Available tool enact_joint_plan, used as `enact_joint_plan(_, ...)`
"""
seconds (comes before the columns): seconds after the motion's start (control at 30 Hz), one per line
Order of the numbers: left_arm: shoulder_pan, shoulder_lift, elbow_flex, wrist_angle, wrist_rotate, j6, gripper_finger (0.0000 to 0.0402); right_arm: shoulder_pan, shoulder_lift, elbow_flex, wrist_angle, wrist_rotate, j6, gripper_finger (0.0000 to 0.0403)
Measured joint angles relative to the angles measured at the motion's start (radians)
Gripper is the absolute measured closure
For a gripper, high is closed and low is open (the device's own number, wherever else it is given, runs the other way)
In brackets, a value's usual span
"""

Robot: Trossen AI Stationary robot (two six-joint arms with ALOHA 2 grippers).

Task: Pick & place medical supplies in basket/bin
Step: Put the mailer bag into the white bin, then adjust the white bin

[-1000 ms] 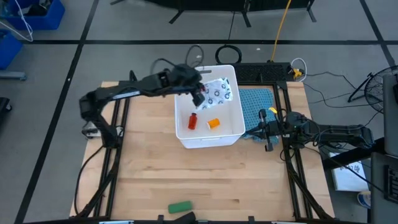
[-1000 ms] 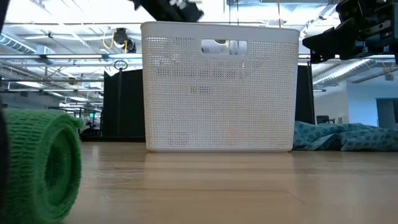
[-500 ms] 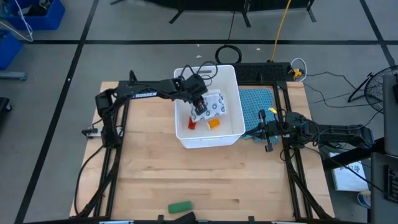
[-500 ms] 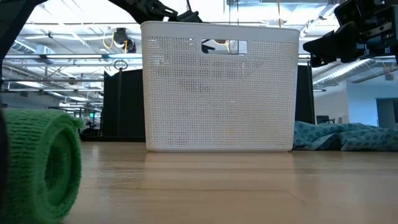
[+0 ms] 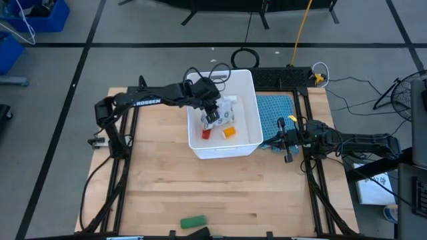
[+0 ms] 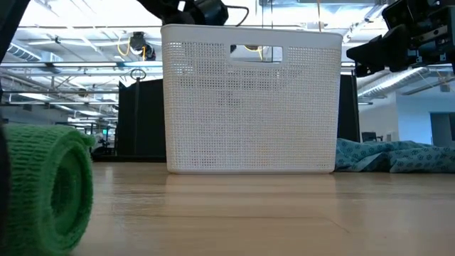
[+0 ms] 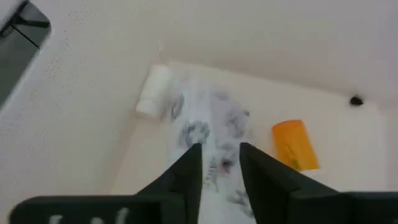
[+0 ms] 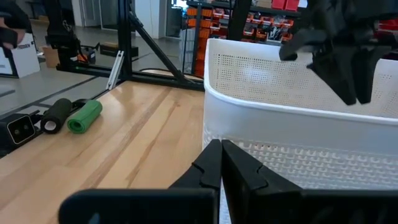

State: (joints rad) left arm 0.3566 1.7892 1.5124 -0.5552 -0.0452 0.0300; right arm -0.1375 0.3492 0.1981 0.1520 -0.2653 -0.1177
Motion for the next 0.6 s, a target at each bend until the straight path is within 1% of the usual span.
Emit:
enact_joint_plan(0.13,-0.002,-0.021,0.0,-0.002,-0.015,-0.003,0.0252,0.0,0.0,0.0,0.0,0.001,-0.001,0.0403)
enact_joint_plan(0.2,-0.001,-0.025,0.0,-0.002,-0.043,0.01,0.0236,0.0,0.0,0.0,0.0,0.001,-0.002,0.0403)
enact_joint_plan(0.3,-0.004,-0.051,-0.001,-0.025,-0.064,0.083,0.0217,0.0,0.0,0.0,0.0,0.002,-0.004,0.0403)
enact_joint_plan(0.37,-0.023,-0.08,0.0,-0.048,-0.058,0.129,0.0217,0.0,0.0,0.0,0.0,0.007,-0.006,0.0403)
enact_joint_plan(0.4,-0.039,-0.1,0.0,-0.072,-0.057,0.147,0.0224,0.0,0.0,0.0,-0.002,0.007,-0.007,0.0403)
enact_joint_plan(0.47,-0.083,-0.143,-0.001,-0.123,-0.066,0.182,0.0252,0.0,0.0,0.0,-0.006,0.008,-0.011,0.0403)
enact_joint_plan(0.53,-0.136,-0.192,-0.001,-0.142,-0.096,0.21,0.0295,0.0,0.0,0.0,-0.012,0.008,-0.023,0.0403)
enact_joint_plan(0.6,-0.189,-0.253,-0.001,-0.181,-0.132,0.216,0.0349,0.0,0.0,0.0,-0.015,0.017,-0.026,0.0403)
